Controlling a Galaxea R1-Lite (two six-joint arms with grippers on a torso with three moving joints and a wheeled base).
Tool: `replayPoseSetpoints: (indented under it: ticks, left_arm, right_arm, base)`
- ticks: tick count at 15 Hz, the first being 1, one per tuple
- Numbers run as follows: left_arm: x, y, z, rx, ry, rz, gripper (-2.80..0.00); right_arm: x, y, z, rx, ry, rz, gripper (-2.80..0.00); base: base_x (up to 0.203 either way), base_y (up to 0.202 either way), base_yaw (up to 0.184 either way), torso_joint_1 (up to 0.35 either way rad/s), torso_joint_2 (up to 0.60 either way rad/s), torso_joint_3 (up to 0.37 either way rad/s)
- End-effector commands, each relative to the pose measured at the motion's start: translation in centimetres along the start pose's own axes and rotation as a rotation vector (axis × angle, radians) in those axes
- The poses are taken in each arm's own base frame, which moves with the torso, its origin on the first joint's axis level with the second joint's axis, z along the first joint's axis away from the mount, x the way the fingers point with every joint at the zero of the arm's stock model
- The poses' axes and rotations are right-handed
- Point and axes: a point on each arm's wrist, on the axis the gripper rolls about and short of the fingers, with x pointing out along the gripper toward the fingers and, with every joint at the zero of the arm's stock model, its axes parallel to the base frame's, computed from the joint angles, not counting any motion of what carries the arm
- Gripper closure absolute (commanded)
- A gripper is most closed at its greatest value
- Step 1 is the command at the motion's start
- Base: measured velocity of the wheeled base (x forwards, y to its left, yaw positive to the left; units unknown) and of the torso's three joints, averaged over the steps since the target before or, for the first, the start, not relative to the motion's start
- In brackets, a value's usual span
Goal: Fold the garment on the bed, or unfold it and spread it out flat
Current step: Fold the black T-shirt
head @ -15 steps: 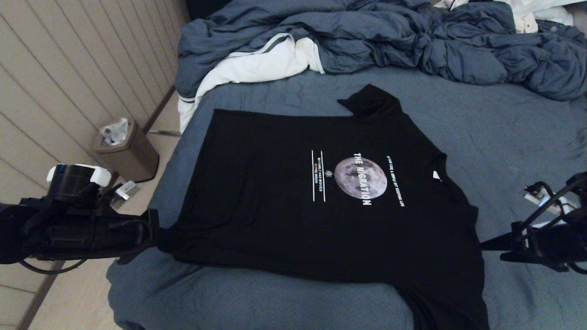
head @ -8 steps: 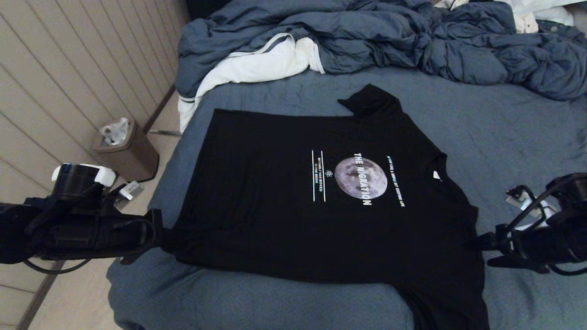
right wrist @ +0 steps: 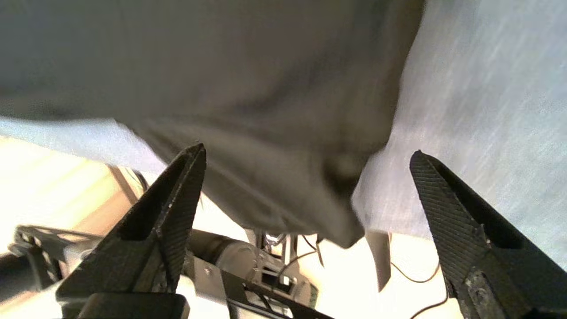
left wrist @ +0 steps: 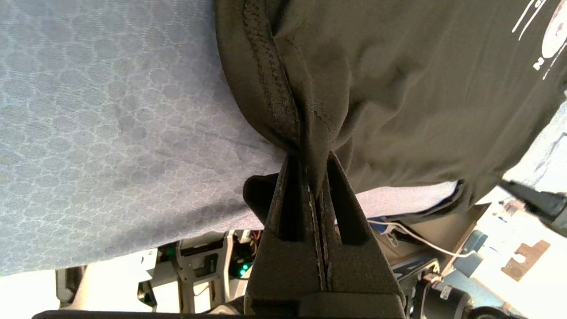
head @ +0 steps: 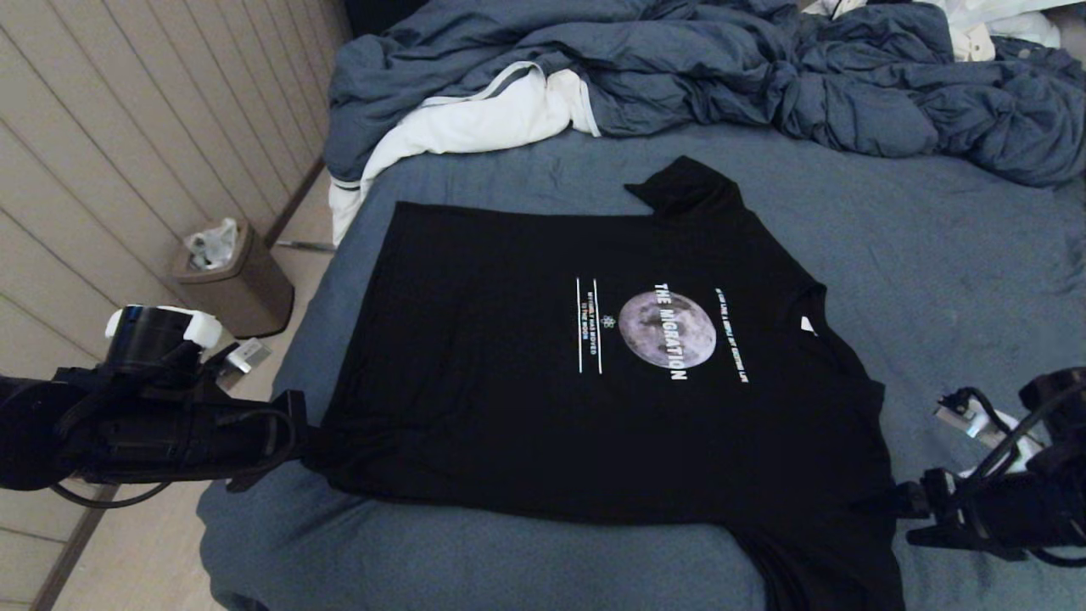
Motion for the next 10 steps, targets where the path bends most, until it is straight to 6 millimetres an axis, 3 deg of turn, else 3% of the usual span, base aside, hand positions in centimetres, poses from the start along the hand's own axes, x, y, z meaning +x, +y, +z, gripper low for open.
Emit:
replayPoseSetpoints:
  ticks: [1,3,6,10]
  left_arm:
    - [0.2,0.1,0.0,-0.005,0.005,-0.001,0.00]
    - [0.2,0.1,0.1,-0.005,0.004,-0.002,0.00]
    - [0.2,0.0,0.3,-0.003,0.002,-0.003,0.00]
    - [0.7,0.3,0.3,-0.010,0.012,0.003,0.00]
  right_arm:
    - [0.1,0.1,-1.1,-0.009,0.001,0.004,-2.80]
    - [0.6,0.0,-1.9,-0.009,0.011,0.005,-2.80]
    - [1.1,-0.4,-1.4,-0.023,-0.012,0.004,-2.80]
    - [1.6,0.1,-3.3,-0.069,0.043,0.022,-2.80]
  base:
    - [0.000,0.000,0.000,0.000,0.00,0.000]
    - [0.000,0.000,0.000,0.000,0.00,0.000]
    - [0.000,0.000,0.000,0.000,0.00,0.000]
    - [0.000,0.000,0.000,0.000,0.00,0.000]
